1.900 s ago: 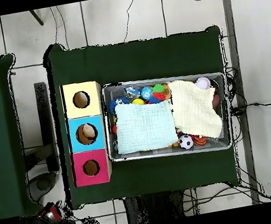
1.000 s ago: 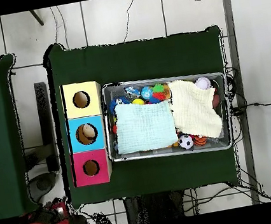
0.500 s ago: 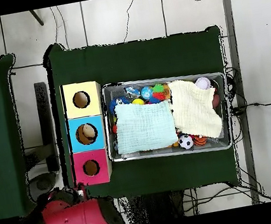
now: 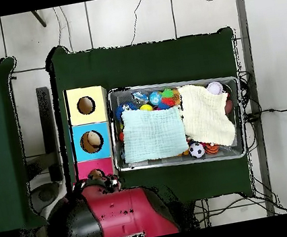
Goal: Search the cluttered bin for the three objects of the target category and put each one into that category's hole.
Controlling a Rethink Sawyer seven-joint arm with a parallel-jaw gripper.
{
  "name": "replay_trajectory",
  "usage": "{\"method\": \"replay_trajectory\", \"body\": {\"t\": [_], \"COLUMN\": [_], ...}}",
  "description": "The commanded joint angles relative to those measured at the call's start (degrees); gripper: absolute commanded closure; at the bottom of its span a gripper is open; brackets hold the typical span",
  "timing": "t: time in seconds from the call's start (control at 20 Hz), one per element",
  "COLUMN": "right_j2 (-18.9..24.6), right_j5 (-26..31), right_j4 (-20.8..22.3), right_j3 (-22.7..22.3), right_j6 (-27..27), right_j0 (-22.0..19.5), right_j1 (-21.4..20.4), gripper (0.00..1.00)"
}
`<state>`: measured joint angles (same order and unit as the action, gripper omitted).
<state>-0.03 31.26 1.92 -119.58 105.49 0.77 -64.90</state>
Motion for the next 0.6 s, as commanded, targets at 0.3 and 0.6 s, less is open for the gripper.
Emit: {"method": "replay_trajectory", "body": {"t": [0.3,0.6], "right_j2": [11.1,14.8], "right_j5": [-9.31,-11.97], "right_j4": [10.31,15.9], "right_j3": [-2.16,-1.3], "right_j6": [-8.53,-8.48], "right_j0": [-13.56,-19.67], "right_j1": [7.23,10.33], "gripper": [0.0,0.0]}}
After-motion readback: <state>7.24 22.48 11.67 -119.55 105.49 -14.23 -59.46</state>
